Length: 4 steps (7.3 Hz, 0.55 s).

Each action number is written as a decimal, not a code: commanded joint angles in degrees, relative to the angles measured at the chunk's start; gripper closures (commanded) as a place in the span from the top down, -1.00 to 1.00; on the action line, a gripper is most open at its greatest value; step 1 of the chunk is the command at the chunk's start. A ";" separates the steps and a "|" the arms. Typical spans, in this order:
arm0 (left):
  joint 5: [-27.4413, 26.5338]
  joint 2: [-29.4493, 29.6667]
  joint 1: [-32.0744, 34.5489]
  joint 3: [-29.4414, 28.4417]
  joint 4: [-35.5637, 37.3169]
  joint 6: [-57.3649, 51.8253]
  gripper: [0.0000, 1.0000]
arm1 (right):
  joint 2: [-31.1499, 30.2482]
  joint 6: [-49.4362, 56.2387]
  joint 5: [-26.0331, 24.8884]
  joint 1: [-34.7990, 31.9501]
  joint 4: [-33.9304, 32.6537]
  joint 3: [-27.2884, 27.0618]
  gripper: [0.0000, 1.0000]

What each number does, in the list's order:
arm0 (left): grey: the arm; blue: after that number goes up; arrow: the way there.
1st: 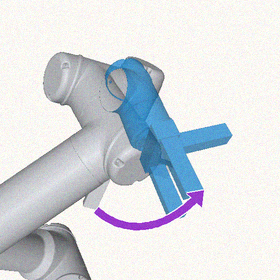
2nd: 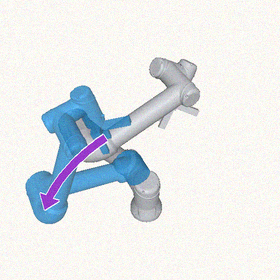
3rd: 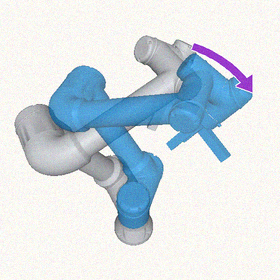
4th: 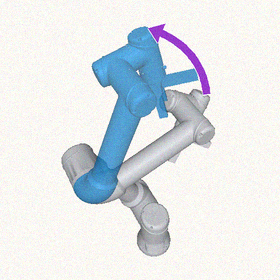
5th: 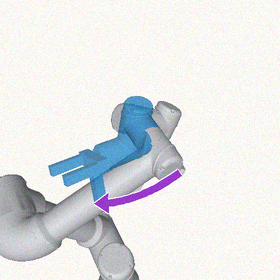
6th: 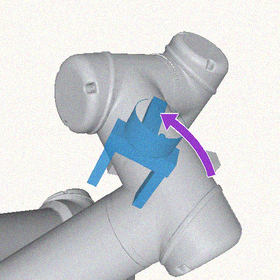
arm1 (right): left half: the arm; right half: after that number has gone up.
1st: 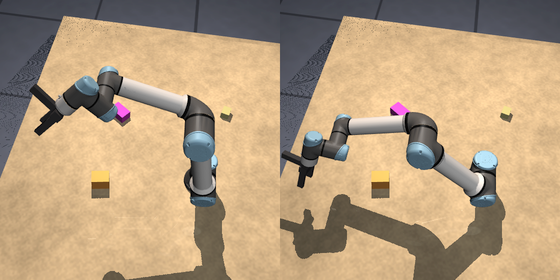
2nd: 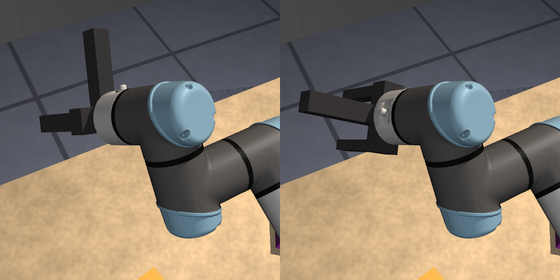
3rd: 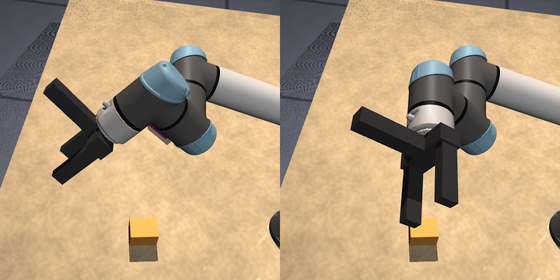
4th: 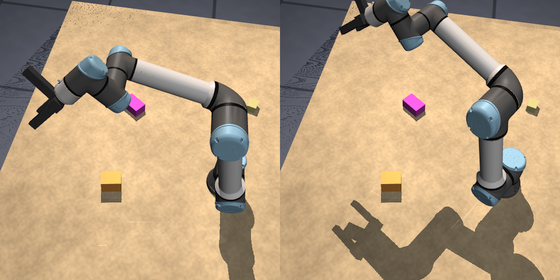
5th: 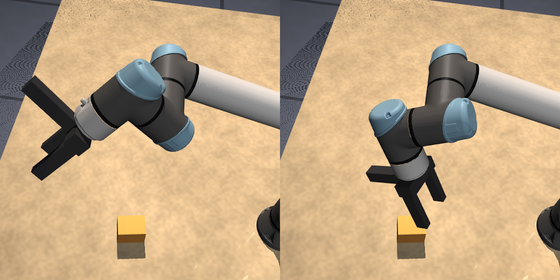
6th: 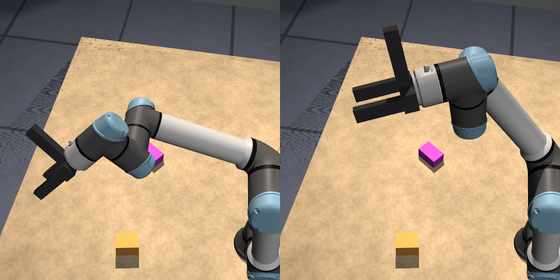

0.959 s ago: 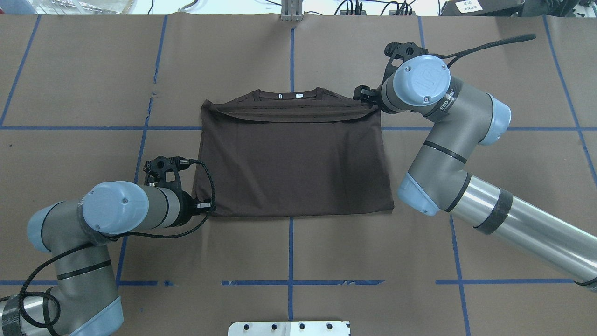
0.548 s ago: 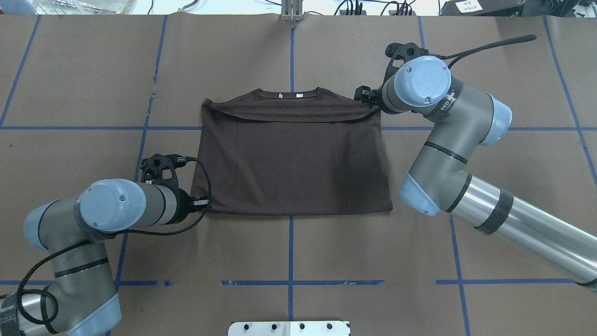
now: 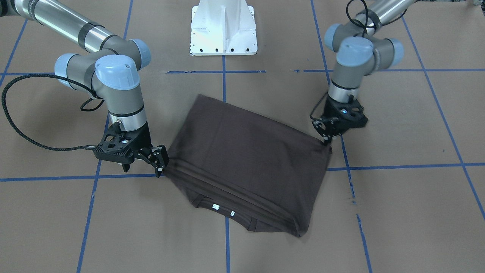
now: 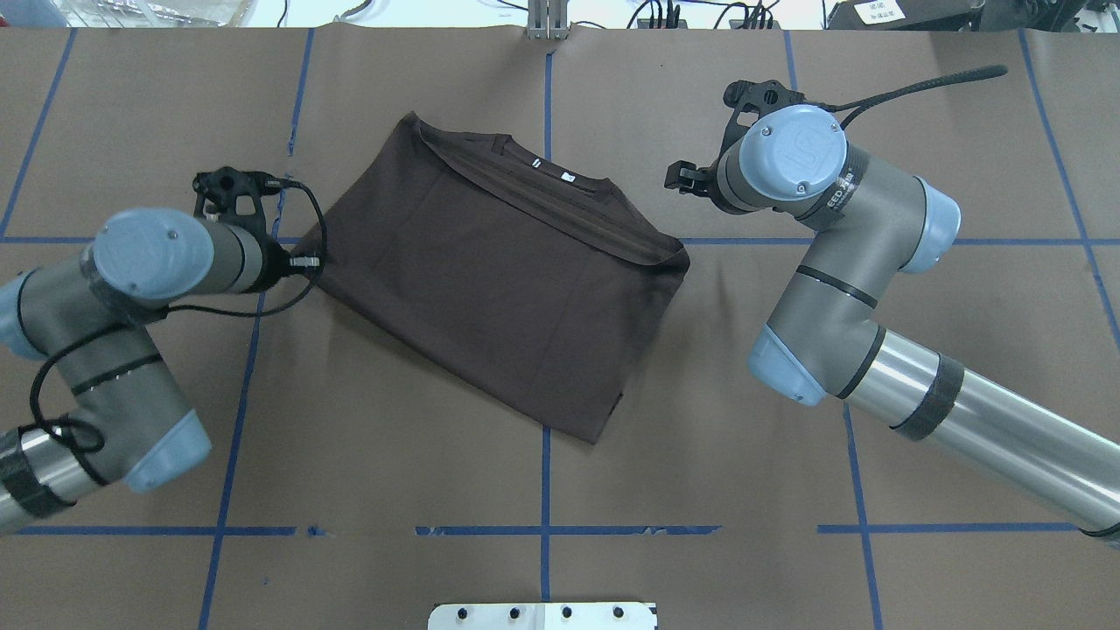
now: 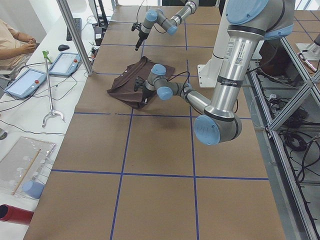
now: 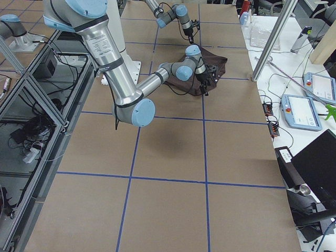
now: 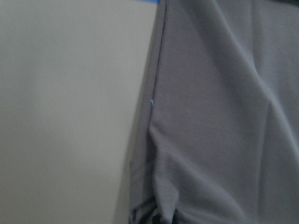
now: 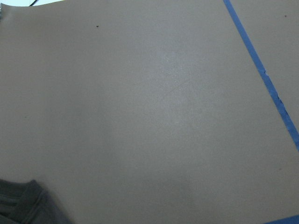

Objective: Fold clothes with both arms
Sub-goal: 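Grasp the folded corner with the left gripper and drag it away from the robot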

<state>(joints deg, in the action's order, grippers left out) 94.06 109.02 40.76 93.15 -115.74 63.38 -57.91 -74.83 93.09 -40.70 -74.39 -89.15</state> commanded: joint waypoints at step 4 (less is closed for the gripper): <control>-0.46 26.16 10.03 -41.12 -16.36 -5.02 -1.00 | 0.25 -1.01 -0.10 0.53 -0.05 -1.64 1.00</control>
<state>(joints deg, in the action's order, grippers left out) 93.73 132.52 50.02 56.41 -129.77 58.59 -57.85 -75.39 93.05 -40.51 -74.44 -90.36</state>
